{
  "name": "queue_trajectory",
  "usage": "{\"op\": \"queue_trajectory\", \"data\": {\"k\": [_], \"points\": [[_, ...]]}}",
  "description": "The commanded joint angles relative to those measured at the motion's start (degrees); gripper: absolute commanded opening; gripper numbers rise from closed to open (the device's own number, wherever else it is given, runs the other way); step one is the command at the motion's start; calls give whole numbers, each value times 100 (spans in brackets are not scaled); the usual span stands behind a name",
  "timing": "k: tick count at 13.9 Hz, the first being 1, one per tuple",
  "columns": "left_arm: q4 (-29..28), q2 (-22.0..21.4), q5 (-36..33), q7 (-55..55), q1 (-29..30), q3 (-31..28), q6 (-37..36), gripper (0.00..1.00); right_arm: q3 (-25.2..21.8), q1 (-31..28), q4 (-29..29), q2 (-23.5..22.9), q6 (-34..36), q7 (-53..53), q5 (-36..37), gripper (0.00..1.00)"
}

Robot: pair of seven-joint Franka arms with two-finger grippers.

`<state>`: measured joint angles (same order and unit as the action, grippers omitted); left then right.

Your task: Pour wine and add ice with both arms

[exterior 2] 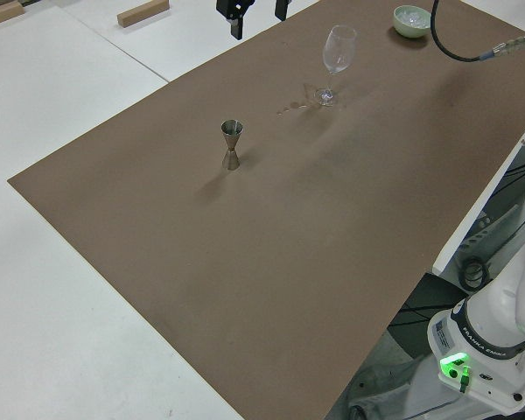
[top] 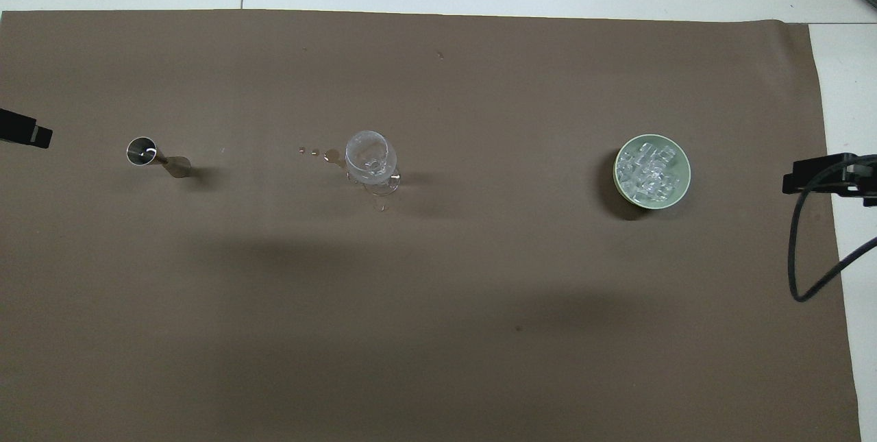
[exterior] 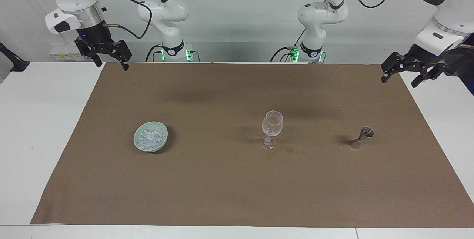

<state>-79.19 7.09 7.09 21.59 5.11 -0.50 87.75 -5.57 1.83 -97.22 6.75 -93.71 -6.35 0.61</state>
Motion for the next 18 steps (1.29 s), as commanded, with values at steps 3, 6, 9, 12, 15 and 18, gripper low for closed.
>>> {"op": "queue_trajectory", "data": {"k": [3,6,9,12,15,18], "points": [[-211,221,871,1958,727,6,128,100,47,-87,10,-24,-33,125,-123,100],[-482,529,1750,3435,1254,6,129,100,47,-87,10,-15,-33,117,-123,100],[-554,1073,2532,5330,1615,6,129,100,47,-87,10,-16,-33,117,-123,100],[-536,1636,3201,6732,1949,15,67,100,47,-87,10,-15,-33,117,-123,100],[-545,2093,3798,7936,2204,59,-64,100,38,-87,19,-16,-33,117,-123,100],[-580,2611,4485,8685,2415,59,-407,100,38,-87,10,-15,-33,117,-123,100]]}}
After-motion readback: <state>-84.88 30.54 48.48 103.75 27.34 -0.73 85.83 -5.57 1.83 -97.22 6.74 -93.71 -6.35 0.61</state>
